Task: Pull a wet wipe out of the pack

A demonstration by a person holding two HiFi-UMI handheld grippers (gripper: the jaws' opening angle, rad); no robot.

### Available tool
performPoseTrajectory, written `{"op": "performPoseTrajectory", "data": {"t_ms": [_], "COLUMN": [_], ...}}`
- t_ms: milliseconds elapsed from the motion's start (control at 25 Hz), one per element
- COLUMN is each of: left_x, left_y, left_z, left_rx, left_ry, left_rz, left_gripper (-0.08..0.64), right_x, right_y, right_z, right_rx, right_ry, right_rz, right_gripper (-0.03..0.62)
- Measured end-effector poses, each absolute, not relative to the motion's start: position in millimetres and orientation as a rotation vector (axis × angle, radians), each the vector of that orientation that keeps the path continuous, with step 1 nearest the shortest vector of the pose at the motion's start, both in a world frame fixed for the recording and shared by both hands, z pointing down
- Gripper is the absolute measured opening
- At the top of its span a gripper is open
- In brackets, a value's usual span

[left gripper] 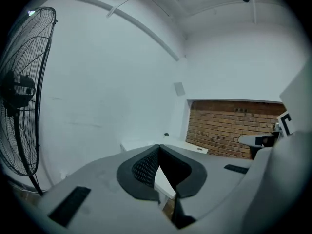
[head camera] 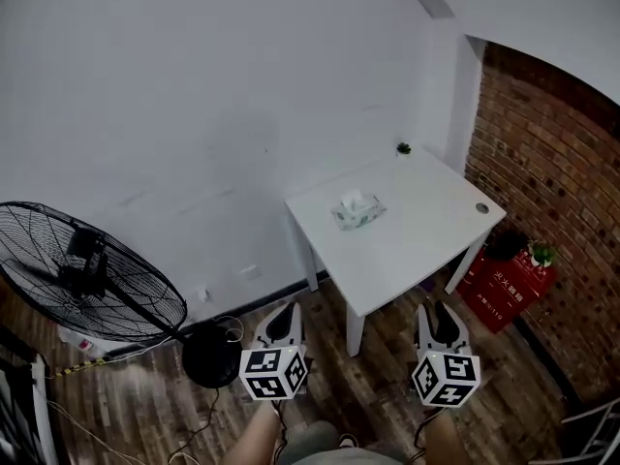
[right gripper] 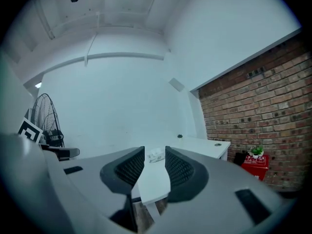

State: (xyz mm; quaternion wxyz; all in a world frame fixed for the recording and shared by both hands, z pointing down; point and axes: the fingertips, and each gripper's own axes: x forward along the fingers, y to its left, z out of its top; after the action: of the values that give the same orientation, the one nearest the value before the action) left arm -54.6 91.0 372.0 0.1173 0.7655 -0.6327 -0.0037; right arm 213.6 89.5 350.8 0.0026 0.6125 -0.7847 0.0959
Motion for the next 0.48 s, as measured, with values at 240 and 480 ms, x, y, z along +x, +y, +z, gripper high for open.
{"op": "performPoseTrajectory", "data": {"t_ms": [240,480], "left_x": [-50.4,-50.5], "left_y": [56.3,1.3], "left_z": [383.9,389.5], "left_rx": [2.236,2.237], "left_ry": [-1.838,-1.833], "left_rz": [0.016,-0.012], "left_gripper": [0.0,0.0], "right_x": [212.6,211.0], "right_y": [54.7,5.6], "right_z": [364.2,372.5], "right_rx": [1.908,1.901], "right_ry": [-2.457,-2.446], "right_rz": [0.333,0.332], "right_gripper": [0.132,0.132]}}
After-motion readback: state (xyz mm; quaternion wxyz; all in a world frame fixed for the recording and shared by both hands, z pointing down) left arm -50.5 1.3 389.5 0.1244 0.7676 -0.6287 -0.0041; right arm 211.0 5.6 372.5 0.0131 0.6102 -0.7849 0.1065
